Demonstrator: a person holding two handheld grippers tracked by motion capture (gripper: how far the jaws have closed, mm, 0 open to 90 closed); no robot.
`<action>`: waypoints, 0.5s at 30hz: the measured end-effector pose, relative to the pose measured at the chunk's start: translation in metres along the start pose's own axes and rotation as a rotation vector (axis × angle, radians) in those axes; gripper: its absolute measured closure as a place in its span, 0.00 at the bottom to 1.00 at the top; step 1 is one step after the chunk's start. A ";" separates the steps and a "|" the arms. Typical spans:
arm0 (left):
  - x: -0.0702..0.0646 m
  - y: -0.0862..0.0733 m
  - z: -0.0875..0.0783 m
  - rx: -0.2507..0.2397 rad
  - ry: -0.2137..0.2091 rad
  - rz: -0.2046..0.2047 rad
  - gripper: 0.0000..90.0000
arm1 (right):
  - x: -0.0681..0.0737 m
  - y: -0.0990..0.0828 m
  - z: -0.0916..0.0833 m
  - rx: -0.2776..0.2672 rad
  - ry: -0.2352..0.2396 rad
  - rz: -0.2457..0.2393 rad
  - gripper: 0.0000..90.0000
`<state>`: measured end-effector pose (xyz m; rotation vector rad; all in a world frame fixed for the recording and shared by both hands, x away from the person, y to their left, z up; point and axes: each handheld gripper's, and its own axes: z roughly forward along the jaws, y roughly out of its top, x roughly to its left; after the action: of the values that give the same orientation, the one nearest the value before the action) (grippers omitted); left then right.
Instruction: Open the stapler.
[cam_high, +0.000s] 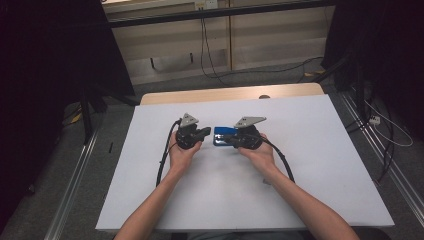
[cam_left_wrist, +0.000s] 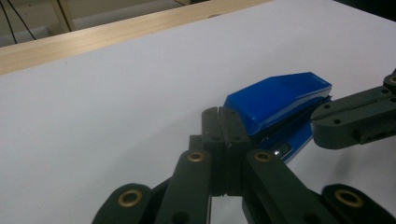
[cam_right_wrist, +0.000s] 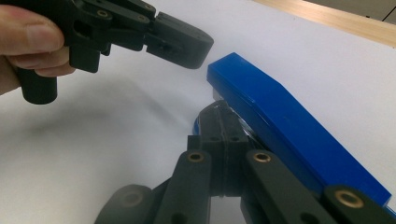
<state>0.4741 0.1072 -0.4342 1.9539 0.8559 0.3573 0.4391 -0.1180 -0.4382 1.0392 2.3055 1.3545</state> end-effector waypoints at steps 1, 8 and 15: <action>0.000 -0.001 0.001 0.004 -0.003 0.000 1.00 | 0.000 0.000 0.001 0.001 -0.003 0.000 1.00; -0.001 -0.005 0.008 0.037 0.002 0.009 1.00 | 0.001 -0.003 0.009 -0.005 -0.026 0.002 1.00; -0.002 -0.007 0.011 0.050 -0.003 0.023 1.00 | 0.000 -0.004 0.014 0.036 -0.038 -0.014 1.00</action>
<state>0.4759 0.1003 -0.4458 2.0116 0.8486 0.3499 0.4448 -0.1101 -0.4493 1.0479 2.3133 1.2822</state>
